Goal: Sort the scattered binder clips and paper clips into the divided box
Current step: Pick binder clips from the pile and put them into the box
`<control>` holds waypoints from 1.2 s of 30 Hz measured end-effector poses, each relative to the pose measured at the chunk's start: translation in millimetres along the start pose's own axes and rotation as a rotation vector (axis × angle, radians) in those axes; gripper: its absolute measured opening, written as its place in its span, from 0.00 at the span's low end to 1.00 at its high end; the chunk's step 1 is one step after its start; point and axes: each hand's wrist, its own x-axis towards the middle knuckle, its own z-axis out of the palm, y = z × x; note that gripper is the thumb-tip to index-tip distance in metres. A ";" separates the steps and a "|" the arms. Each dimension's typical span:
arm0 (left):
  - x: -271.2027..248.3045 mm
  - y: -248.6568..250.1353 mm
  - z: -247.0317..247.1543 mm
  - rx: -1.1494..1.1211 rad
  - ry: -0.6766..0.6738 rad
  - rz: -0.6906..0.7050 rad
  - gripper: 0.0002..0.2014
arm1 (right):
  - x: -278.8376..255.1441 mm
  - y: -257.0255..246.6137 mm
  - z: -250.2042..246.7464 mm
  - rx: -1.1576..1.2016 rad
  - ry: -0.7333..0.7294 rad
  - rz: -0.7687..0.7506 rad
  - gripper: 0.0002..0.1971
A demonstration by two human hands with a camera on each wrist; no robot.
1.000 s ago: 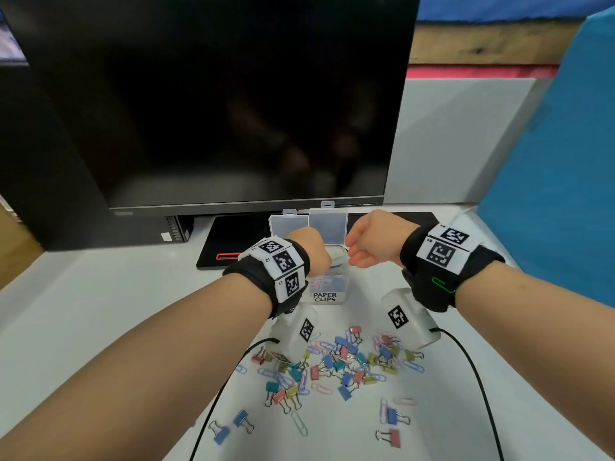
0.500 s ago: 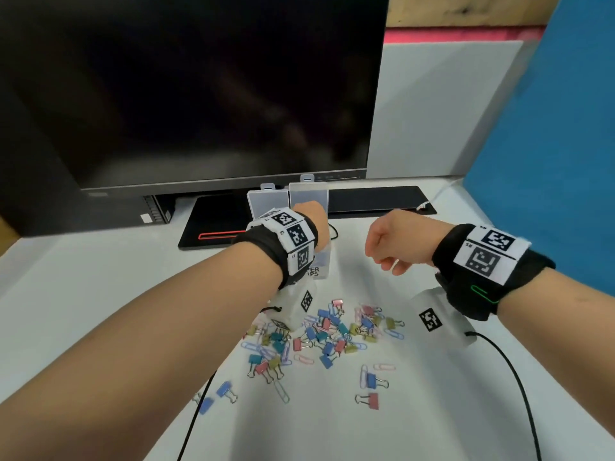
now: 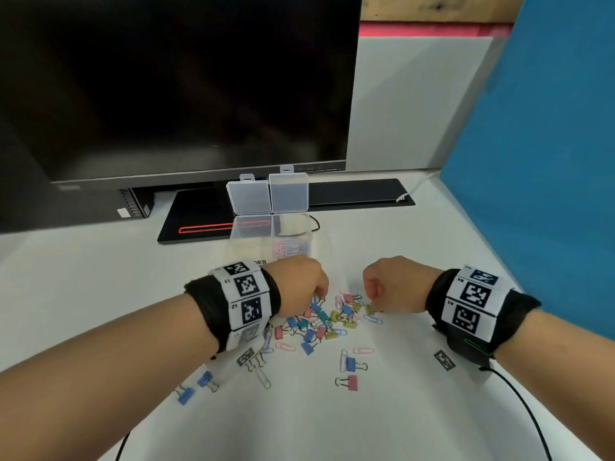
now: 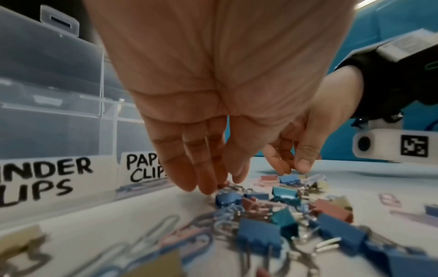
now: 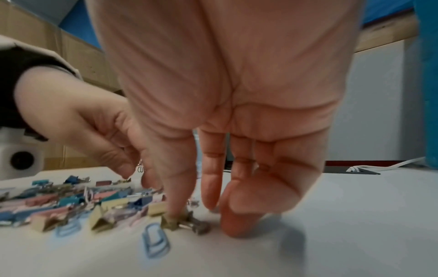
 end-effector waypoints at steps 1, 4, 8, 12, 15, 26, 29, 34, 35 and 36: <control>1.4 0.2 1.6 0.013 0.004 -0.008 0.22 | 1.1 -1.5 1.5 -0.004 0.000 -0.001 0.06; 5.4 2.1 1.1 0.024 0.009 -0.018 0.20 | 4.3 -6.3 3.8 -0.042 0.017 -0.030 0.07; 10.3 4.7 1.6 0.021 0.028 -0.054 0.18 | 7.1 -6.6 1.5 -0.080 0.007 -0.039 0.09; 13.3 16.8 -0.1 -0.056 0.144 0.023 0.16 | 6.2 -4.8 0.8 -0.081 0.017 -0.016 0.05; 21.6 29.8 -2.6 -0.067 0.075 0.078 0.17 | 5.8 -3.2 1.8 -0.134 0.023 -0.006 0.03; 31.5 28.3 -6.6 -0.128 0.090 0.050 0.08 | -2.1 21.6 -7.2 -0.051 0.069 0.079 0.07; 29.3 21.7 -9.1 -0.165 0.135 0.015 0.09 | -4.7 22.2 -5.7 0.012 0.161 0.024 0.04; 31.2 16.1 -9.9 -0.153 0.194 -0.041 0.09 | -4.6 -0.3 5.3 0.049 0.155 -0.097 0.07; 31.5 16.5 -9.2 -0.149 0.183 -0.050 0.09 | -2.5 -4.6 6.7 0.037 0.152 -0.097 0.10; 31.3 17.1 -8.8 -0.148 0.166 -0.058 0.09 | 0.2 -7.8 7.5 0.031 0.145 -0.094 0.13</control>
